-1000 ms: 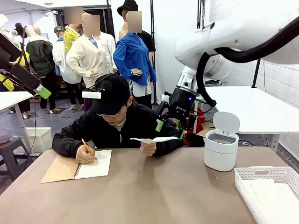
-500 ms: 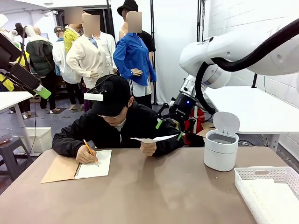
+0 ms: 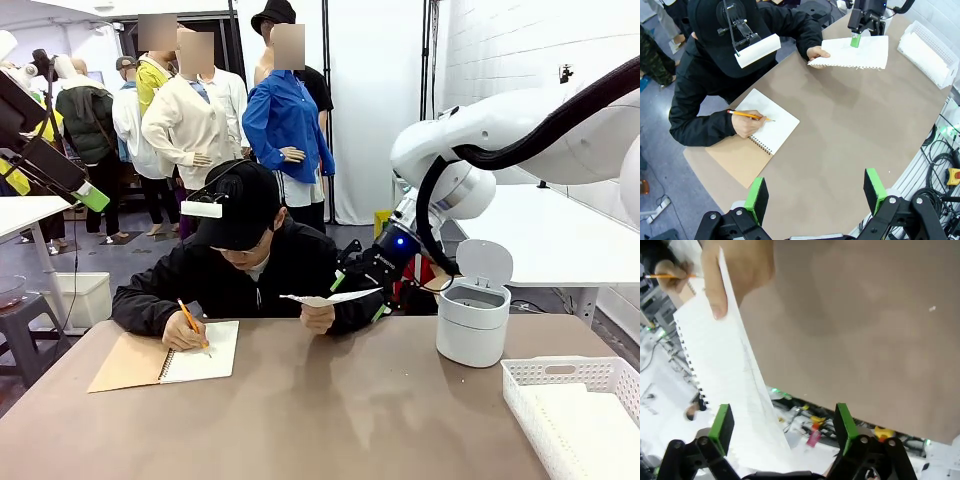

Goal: Sort the paper based on its condition.
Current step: If a person hands you a paper, place it in the Organizing basket , and if it's crumpled, put it in the Trash can.

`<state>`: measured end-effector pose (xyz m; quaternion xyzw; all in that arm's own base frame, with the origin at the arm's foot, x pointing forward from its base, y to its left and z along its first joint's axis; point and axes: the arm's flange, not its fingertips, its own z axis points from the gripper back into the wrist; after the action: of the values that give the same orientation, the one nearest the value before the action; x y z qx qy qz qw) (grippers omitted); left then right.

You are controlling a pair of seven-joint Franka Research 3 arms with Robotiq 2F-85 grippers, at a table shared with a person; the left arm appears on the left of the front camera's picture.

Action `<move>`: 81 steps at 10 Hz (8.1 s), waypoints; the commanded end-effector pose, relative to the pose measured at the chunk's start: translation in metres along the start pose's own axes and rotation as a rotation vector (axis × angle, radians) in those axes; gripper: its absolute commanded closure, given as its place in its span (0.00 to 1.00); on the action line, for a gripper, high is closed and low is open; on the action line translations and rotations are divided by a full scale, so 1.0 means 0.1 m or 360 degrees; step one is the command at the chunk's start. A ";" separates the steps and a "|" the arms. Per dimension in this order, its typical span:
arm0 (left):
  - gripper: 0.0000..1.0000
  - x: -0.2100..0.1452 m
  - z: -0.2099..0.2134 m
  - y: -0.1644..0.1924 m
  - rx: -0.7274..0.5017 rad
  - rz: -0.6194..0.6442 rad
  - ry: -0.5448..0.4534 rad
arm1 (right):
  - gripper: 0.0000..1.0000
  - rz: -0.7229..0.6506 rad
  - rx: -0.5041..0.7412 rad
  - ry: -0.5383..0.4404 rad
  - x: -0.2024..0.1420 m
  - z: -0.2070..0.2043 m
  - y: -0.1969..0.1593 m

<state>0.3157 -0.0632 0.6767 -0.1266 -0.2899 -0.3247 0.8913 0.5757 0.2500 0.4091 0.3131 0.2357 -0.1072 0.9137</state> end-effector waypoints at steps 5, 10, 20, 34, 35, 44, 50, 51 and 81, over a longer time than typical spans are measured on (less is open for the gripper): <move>0.00 0.00 0.00 0.01 0.0004 0.0000 -0.0008 | 0.26 -0.0191 0.0387 0.0104 0.01 -0.17 -0.15; 0.00 0.00 0.00 0.01 0.0004 0.0000 -0.0008 | 1.00 -0.0180 0.0417 0.0109 0.02 -0.13 -0.17; 0.00 0.00 0.00 0.01 0.0004 0.0000 -0.0008 | 1.00 0.0222 0.0464 0.0041 -0.39 0.36 0.08; 0.00 0.00 0.00 0.01 0.0004 0.0000 -0.0008 | 1.00 0.1586 -0.0545 -0.0957 -1.93 2.54 0.45; 0.00 0.00 0.00 0.01 0.0004 0.0000 -0.0008 | 1.00 0.1668 -0.0387 -0.0903 -1.97 2.58 0.46; 0.00 0.00 0.00 0.01 0.0004 0.0000 -0.0008 | 1.00 0.1404 -0.0618 -0.0909 -2.41 3.02 -0.27; 0.00 0.00 0.00 0.01 0.0004 0.0000 -0.0008 | 1.00 0.1099 -0.0622 -0.0973 -2.89 3.11 -1.37; 0.00 0.00 0.00 0.01 0.0004 0.0000 -0.0008 | 1.00 0.1063 -0.0623 -0.1011 -2.95 3.11 -1.54; 0.00 0.00 0.00 0.01 0.0004 0.0000 -0.0008 | 1.00 0.0549 -0.0507 -0.0875 -2.38 0.61 -3.18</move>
<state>0.3158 -0.0632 0.6767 -0.1265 -0.2898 -0.3247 0.8914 0.3294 -0.0532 0.4672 0.1681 -0.0648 -0.0009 0.9836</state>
